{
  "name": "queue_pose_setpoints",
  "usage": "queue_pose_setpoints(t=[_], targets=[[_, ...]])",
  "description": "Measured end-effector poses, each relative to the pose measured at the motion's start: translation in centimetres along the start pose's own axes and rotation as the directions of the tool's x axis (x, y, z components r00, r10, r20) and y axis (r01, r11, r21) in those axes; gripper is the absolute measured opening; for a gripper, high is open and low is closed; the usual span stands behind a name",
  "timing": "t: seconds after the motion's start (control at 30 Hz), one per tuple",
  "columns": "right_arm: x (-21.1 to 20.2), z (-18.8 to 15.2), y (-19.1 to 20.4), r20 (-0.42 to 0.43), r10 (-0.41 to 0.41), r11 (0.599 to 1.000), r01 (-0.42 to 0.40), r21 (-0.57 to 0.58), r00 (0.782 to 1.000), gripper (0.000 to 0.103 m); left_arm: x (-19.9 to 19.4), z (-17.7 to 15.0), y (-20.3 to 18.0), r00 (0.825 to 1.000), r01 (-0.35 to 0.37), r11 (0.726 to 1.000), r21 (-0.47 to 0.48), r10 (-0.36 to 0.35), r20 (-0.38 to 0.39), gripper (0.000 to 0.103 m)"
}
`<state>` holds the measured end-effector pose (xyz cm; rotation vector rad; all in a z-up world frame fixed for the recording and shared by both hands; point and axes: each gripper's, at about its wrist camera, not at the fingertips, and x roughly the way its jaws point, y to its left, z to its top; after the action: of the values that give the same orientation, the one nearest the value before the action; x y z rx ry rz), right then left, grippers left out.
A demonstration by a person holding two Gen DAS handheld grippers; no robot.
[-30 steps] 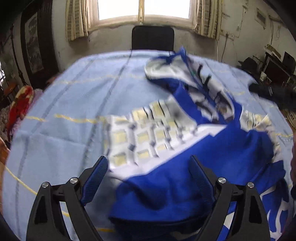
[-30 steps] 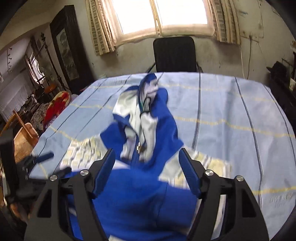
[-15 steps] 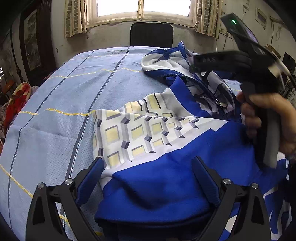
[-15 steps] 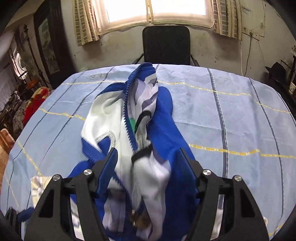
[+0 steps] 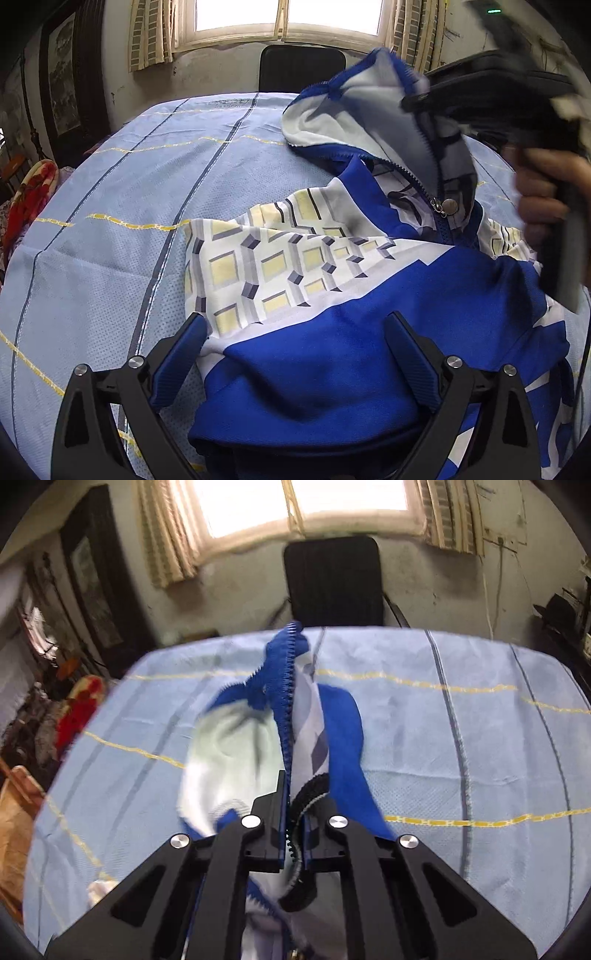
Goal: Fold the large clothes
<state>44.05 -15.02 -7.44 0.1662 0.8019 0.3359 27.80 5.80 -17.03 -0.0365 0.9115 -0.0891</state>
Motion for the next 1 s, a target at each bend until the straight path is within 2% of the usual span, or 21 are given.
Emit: queue_pose_setpoints(t=[0.07, 0.17, 0.33, 0.5, 0.6, 0.67, 0.7, 0.73, 0.77, 0.83, 0.87, 1.0], targets=[[-3.8, -0.6, 0.5, 0.032, 0.061, 0.997, -0.059, -0.055, 0.998, 0.006, -0.2, 0.0, 0.4, 1.000, 0.020, 1.000, -0.020, -0.020, 0.009, 0.098], [-8.7, -2.8, 1.3, 0.057, 0.100, 0.982, -0.089, -0.167, 0.993, 0.006, -0.6, 0.1, 1.4, 0.999, 0.047, 0.997, -0.062, -0.045, 0.030, 0.098], [-15.0, -10.7, 1.3, 0.008, 0.112, 0.950, -0.104, -0.295, 0.994, 0.006, -1.9, 0.2, 3.2, 0.995, 0.081, 0.987, -0.135, -0.073, 0.062, 0.097], [-16.7, -18.7, 0.1, -0.093, 0.060, 0.907, -0.093, -0.410, 0.994, 0.008, -4.7, 0.6, 3.4, 0.984, 0.160, 0.977, -0.142, -0.147, 0.099, 0.097], [-17.1, -21.3, -2.0, -0.124, -0.004, 0.919, -0.045, -0.391, 0.992, 0.011, -5.6, 0.7, 2.8, 0.975, 0.213, 0.966, -0.144, -0.200, 0.102, 0.097], [-17.9, -20.9, -3.5, -0.123, 0.012, 0.947, -0.051, -0.317, 0.992, 0.016, -5.1, 0.6, 1.9, 0.976, 0.214, 0.969, -0.126, -0.205, 0.080, 0.097], [-18.4, -20.5, -3.9, -0.111, 0.010, 0.957, -0.042, -0.286, 0.994, 0.026, -4.4, 0.4, 1.2, 0.981, 0.190, 0.976, -0.103, -0.185, 0.061, 0.097], [-19.5, -19.8, -4.1, -0.073, 0.006, 0.965, -0.025, -0.262, 0.997, 0.041, -3.6, 0.3, 0.6, 0.988, 0.153, 0.985, -0.082, -0.150, 0.044, 0.097], [-20.6, -19.1, -3.8, -0.022, 0.007, 0.965, -0.012, -0.264, 1.000, 0.046, -2.8, 0.1, 0.1, 0.993, 0.114, 0.992, -0.060, -0.113, 0.023, 0.097], [-21.8, -17.5, -2.5, 0.026, -0.001, 0.954, 0.009, -0.300, 1.000, 0.050, -0.5, -0.5, -0.1, 0.996, 0.057, 0.997, -0.052, -0.060, -0.065, 0.097], [-22.1, -16.8, -1.7, 0.041, -0.007, 0.949, 0.020, -0.316, 0.999, 0.052, -0.6, -0.5, -0.3, 0.998, 0.046, 0.998, -0.037, -0.047, -0.045, 0.097], [-20.7, -12.4, 2.5, 0.085, -0.065, 0.921, 0.093, -0.379, 0.994, 0.062, -0.1, -0.9, -0.4, 0.998, 0.037, 0.999, -0.009, -0.038, -0.053, 0.097]])
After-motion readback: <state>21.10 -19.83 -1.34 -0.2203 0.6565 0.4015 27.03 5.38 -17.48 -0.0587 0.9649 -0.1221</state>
